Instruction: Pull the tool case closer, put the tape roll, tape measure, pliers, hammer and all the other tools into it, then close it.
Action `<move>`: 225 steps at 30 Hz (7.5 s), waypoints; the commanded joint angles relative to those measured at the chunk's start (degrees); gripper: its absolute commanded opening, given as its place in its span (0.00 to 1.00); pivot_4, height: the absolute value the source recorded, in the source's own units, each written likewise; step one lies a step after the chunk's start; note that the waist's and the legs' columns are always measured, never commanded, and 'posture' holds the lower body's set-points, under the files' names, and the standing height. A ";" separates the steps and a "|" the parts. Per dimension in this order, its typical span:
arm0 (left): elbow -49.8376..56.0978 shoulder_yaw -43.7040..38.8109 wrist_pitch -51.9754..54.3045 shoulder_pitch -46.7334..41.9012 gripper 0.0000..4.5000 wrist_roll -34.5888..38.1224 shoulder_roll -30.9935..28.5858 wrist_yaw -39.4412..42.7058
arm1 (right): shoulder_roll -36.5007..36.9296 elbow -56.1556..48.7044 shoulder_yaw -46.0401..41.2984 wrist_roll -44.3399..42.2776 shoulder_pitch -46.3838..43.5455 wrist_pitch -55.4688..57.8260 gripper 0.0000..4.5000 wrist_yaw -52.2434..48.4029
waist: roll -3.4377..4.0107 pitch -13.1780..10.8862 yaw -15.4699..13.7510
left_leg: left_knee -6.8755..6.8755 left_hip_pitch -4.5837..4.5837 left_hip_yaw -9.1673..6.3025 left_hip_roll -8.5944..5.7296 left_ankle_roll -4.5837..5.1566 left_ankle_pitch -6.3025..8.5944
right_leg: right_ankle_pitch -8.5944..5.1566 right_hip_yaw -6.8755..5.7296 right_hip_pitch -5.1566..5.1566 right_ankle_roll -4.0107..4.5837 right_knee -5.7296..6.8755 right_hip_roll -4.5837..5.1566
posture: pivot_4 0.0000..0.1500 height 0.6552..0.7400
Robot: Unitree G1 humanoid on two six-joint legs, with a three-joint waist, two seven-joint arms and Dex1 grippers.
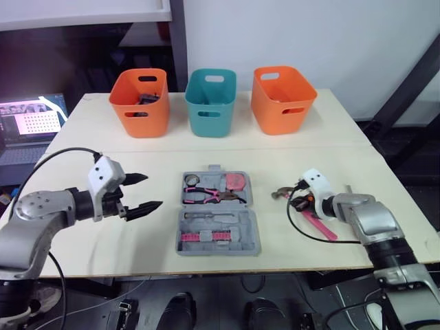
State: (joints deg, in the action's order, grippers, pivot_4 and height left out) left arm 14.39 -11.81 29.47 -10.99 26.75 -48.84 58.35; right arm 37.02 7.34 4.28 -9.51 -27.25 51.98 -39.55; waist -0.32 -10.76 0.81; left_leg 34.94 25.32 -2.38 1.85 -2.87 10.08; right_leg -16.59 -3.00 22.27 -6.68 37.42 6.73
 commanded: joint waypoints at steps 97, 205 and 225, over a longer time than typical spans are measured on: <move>-1.38 1.43 -9.11 5.34 1.00 -3.24 1.37 -2.82 | 21.80 6.08 26.60 22.93 -16.05 -75.39 0.01 -41.16 | -0.26 -0.02 -0.12 | -0.69 -0.99 1.09 0.12 -0.13 -0.06 | 0.21 1.09 -0.19 -0.02 -0.14 -0.06 | 1.00 1.00; -1.56 -11.41 -14.37 22.01 1.00 1.61 1.48 2.03 | -0.57 -18.79 42.37 0.91 -33.69 11.88 0.02 -22.66 | -0.46 0.00 -0.15 | -0.75 -0.56 1.49 0.28 -0.14 -0.05 | 0.18 1.31 0.60 0.39 -0.34 -0.04 | 1.00 1.00; -1.79 -9.53 -14.13 21.03 1.00 0.26 1.15 1.66 | -8.82 -9.91 44.54 4.20 -29.56 9.56 0.02 -18.35 | -0.47 0.01 0.28 | -0.73 -0.48 1.49 0.38 -0.13 -0.05 | 0.29 1.31 0.64 0.24 -0.25 -0.19 | 1.00 1.00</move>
State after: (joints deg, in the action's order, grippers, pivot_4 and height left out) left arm 11.53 -21.06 15.50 10.40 26.72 -47.11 59.73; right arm 28.94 -2.52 49.47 -5.84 -56.49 62.70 -58.18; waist -0.79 -10.75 1.09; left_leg 34.21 24.84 -0.89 2.23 -3.00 10.03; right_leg -16.29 -1.69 22.91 -6.44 37.18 6.54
